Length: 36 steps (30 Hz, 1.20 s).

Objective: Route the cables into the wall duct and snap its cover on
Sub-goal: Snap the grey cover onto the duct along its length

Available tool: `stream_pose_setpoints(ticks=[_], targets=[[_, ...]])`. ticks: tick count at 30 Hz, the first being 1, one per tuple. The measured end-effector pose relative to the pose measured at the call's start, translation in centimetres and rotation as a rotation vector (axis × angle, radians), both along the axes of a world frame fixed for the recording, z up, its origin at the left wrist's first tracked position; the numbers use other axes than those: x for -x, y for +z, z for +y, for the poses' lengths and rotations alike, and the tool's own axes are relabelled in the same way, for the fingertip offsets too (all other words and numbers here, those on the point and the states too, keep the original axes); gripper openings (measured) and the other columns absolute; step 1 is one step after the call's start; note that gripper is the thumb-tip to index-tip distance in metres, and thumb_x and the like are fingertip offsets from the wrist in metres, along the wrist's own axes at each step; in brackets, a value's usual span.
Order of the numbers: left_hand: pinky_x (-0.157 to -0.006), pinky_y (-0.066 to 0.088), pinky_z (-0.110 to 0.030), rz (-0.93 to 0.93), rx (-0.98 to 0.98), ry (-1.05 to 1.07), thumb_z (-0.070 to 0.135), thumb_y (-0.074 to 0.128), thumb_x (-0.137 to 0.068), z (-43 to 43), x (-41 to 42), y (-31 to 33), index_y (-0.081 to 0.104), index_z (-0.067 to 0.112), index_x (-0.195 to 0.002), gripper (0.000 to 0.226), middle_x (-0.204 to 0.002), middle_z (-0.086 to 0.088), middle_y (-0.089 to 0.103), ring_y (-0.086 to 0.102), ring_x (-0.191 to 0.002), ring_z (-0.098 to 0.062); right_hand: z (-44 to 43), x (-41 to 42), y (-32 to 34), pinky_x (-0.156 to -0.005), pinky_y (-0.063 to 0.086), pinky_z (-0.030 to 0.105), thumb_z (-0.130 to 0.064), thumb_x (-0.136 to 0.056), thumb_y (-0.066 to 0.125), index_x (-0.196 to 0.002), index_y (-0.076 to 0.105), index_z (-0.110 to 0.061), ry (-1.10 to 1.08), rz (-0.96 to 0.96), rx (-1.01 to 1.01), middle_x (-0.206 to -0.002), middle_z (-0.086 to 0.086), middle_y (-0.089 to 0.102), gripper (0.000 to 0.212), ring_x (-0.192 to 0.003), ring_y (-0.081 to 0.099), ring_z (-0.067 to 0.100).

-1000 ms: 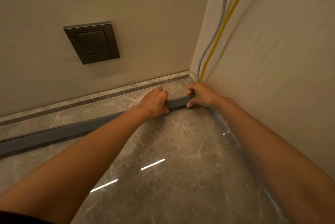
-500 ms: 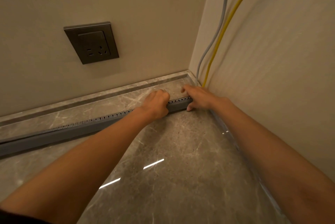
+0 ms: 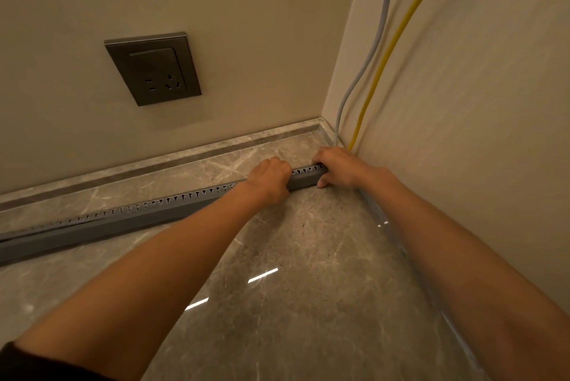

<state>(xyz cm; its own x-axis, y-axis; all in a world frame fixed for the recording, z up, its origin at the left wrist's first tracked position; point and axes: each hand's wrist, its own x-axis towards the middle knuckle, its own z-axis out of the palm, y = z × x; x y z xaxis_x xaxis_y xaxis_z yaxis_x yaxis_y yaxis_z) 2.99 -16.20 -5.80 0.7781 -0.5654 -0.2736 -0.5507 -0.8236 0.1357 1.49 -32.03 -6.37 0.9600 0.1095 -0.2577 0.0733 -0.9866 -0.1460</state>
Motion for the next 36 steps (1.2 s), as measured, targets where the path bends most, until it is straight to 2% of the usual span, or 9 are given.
stream_pose_setpoints(ticks=[3, 8, 12, 15, 20, 24, 28, 32, 36], targets=[[-0.094, 0.045, -0.036, -0.038, 0.004, -0.008, 0.013, 0.054, -0.091, -0.1, 0.2, -0.1, 0.049, 0.001, -0.125, 0.036, -0.128, -0.019, 0.05, 0.05, -0.117, -0.032, 0.0, 0.3, -0.1, -0.089, 0.043, 0.036, -0.021, -0.075, 0.074, -0.111, 0.063, -0.007, -0.01, -0.034, -0.014, -0.116, 0.015, 0.058, 0.04, -0.108, 0.054, 0.03], [-0.088, 0.047, -0.037, -0.063, 0.026, -0.032, 0.013, 0.055, -0.089, 0.1, 0.0, 0.0, 0.055, 0.001, -0.116, 0.03, -0.122, -0.019, 0.055, 0.055, -0.11, -0.032, 0.0, 0.5, 0.2, -0.078, 0.034, 0.026, -0.02, -0.073, 0.075, -0.107, 0.068, -0.006, -0.019, -0.079, -0.04, -0.108, 0.014, 0.061, 0.037, -0.104, 0.054, 0.029], [-0.087, 0.046, -0.036, -0.047, 0.014, -0.053, 0.016, 0.056, -0.089, 0.4, -0.2, -0.1, 0.051, 0.002, -0.12, 0.034, -0.124, -0.018, 0.052, 0.053, -0.11, -0.031, 0.1, 0.5, 0.1, -0.088, 0.043, 0.034, -0.02, -0.073, 0.075, -0.108, 0.066, -0.007, -0.023, -0.066, -0.025, -0.111, 0.014, 0.06, 0.038, -0.105, 0.055, 0.028], [-0.09, 0.045, -0.037, -0.015, -0.011, -0.065, 0.02, 0.055, -0.09, 0.5, -0.4, -0.2, 0.047, 0.003, -0.126, 0.04, -0.126, -0.017, 0.048, 0.05, -0.114, -0.031, 0.2, 0.2, -0.1, -0.094, 0.041, 0.036, -0.019, -0.077, 0.072, -0.114, 0.058, -0.006, -0.018, -0.005, -0.018, -0.121, 0.013, 0.053, 0.042, -0.113, 0.05, 0.028], [-0.092, 0.044, -0.037, -0.005, -0.046, -0.06, 0.018, 0.053, -0.091, 0.1, -0.3, -0.4, 0.044, 0.002, -0.128, 0.041, -0.127, -0.017, 0.047, 0.049, -0.115, -0.031, 0.2, 0.2, -0.1, -0.095, 0.038, 0.035, -0.02, -0.081, 0.068, -0.115, 0.051, -0.006, 0.012, 0.037, -0.01, -0.124, 0.012, 0.049, 0.041, -0.116, 0.047, 0.027], [-0.087, 0.045, -0.035, 0.036, -0.022, -0.055, 0.018, 0.052, -0.093, 0.3, -0.7, 0.3, 0.037, 0.003, -0.132, 0.045, -0.127, -0.018, 0.051, 0.053, -0.113, -0.031, 0.1, 0.3, 0.3, -0.094, 0.04, 0.036, -0.02, -0.084, 0.063, -0.115, 0.049, -0.006, 0.017, 0.01, -0.017, -0.123, 0.013, 0.052, 0.037, -0.114, 0.051, 0.028], [-0.079, 0.041, -0.033, 0.096, -0.011, -0.057, 0.015, 0.051, -0.092, 0.4, -0.5, 0.3, 0.033, 0.005, -0.132, 0.045, -0.126, -0.018, 0.053, 0.054, -0.111, -0.032, 0.2, 0.0, 0.8, -0.09, 0.042, 0.038, -0.02, -0.085, 0.062, -0.112, 0.049, -0.007, 0.064, 0.065, 0.028, -0.121, 0.015, 0.057, 0.033, -0.11, 0.053, 0.03], [-0.088, 0.043, -0.037, 0.046, -0.027, -0.061, 0.013, 0.049, -0.092, 0.6, 0.2, -0.5, 0.038, 0.004, -0.128, 0.039, -0.126, -0.018, 0.053, 0.053, -0.113, -0.033, 0.6, 0.4, -0.1, -0.092, 0.04, 0.038, -0.023, -0.086, 0.061, -0.113, 0.052, -0.007, 0.1, 0.012, 0.099, -0.12, 0.014, 0.057, 0.032, -0.113, 0.051, 0.03], [-0.087, 0.044, -0.037, -0.015, -0.017, -0.073, 0.011, 0.05, -0.091, 0.7, 0.5, -0.6, 0.04, 0.004, -0.126, 0.038, -0.124, -0.018, 0.054, 0.054, -0.111, -0.033, 0.7, 0.6, -0.6, -0.091, 0.042, 0.04, -0.019, -0.085, 0.062, -0.107, 0.054, -0.005, 0.099, -0.055, 0.089, -0.116, 0.015, 0.06, 0.027, -0.109, 0.054, 0.031]])
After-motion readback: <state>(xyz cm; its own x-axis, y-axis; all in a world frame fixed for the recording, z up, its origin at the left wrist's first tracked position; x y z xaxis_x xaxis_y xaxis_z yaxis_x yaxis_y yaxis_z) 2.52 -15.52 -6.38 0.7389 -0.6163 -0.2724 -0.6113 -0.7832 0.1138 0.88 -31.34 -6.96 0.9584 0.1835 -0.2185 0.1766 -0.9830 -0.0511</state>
